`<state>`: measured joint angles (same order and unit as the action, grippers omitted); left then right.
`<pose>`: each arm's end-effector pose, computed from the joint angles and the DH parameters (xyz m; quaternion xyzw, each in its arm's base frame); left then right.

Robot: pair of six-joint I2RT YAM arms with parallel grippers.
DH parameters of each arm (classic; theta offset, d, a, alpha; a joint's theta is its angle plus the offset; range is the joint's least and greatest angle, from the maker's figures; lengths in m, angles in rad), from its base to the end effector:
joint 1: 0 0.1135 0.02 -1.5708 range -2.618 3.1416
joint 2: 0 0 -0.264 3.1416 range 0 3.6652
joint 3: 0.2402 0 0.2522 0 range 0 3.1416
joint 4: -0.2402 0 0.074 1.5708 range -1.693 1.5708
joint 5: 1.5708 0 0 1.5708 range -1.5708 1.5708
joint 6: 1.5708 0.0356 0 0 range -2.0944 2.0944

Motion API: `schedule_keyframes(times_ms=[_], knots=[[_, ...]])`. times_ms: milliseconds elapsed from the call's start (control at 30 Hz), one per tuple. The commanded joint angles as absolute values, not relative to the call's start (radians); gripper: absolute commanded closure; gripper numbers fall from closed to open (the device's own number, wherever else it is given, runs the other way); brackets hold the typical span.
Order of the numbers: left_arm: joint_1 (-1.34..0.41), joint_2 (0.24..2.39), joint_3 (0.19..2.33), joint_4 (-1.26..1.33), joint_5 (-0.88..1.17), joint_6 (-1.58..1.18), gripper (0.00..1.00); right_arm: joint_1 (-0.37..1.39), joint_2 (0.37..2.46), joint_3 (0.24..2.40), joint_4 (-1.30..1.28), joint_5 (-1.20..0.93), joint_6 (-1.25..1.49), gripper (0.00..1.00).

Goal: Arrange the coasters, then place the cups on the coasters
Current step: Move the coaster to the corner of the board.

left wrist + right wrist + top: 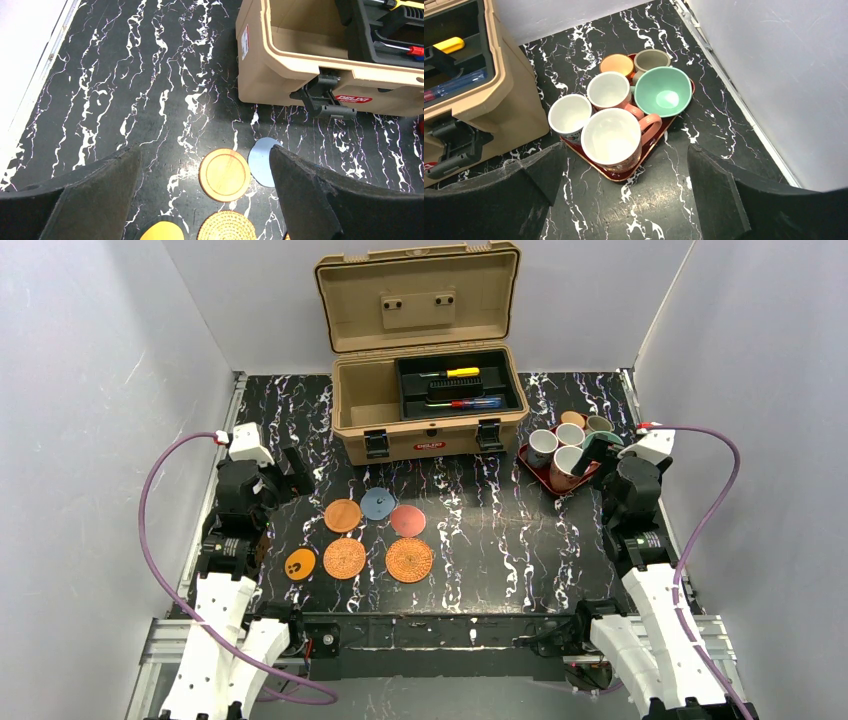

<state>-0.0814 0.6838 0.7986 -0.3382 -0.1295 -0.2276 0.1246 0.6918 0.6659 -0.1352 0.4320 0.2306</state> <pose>0.1583 -0.0083 0.3437 -0.0972 0.7749 -0.0458 0.6229 0.1686 0.0061 0.3185 0.1781 0.7356 -0.0489 0.6517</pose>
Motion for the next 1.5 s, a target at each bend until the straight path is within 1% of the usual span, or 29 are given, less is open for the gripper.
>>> schedule_keyframes(times_ms=[0,133,433,533,600,767,900,967,1033,1100,1200,1367,1467], knots=[[-0.078,0.680,0.827,-0.339,-0.132,-0.226,0.02,0.123,0.678,0.699,-0.124,0.460,0.226,0.02],[-0.079,0.678,0.827,-0.336,-0.150,-0.238,0.02,0.123,0.693,0.708,-0.134,0.430,0.216,0.01],[-0.078,0.682,0.828,-0.328,-0.135,-0.258,0.02,0.131,0.748,0.743,-0.153,0.236,0.160,0.01],[-0.078,0.701,0.829,-0.333,-0.124,-0.262,0.02,0.155,0.798,0.778,-0.178,0.182,0.147,0.02],[-0.078,0.711,0.840,-0.363,-0.126,-0.261,0.02,0.199,0.832,0.807,-0.213,0.182,0.138,0.02],[-0.078,0.661,0.790,-0.303,-0.076,-0.234,0.02,0.445,0.900,0.893,-0.326,0.342,0.162,0.03],[-0.079,0.670,0.780,-0.289,-0.055,-0.227,0.02,0.654,0.991,0.953,-0.399,0.366,0.295,0.07],[-0.078,0.687,0.788,-0.299,-0.054,-0.224,0.02,0.797,1.051,0.973,-0.427,0.417,0.357,0.08],[-0.078,0.693,0.789,-0.301,-0.053,-0.225,0.02,0.976,1.123,0.996,-0.457,0.512,0.415,0.08],[-0.078,0.693,0.787,-0.297,-0.050,-0.224,0.02,1.105,1.195,1.012,-0.466,0.572,0.476,0.10],[-0.078,0.687,0.788,-0.297,-0.044,-0.223,0.02,1.271,1.278,1.016,-0.397,0.621,0.519,0.13],[-0.078,0.680,0.790,-0.302,-0.056,-0.226,0.02,1.391,1.433,1.051,-0.301,0.575,0.555,0.18],[-0.078,0.677,0.791,-0.303,-0.058,-0.226,0.02,1.446,1.527,1.102,-0.279,0.595,0.541,0.19]])
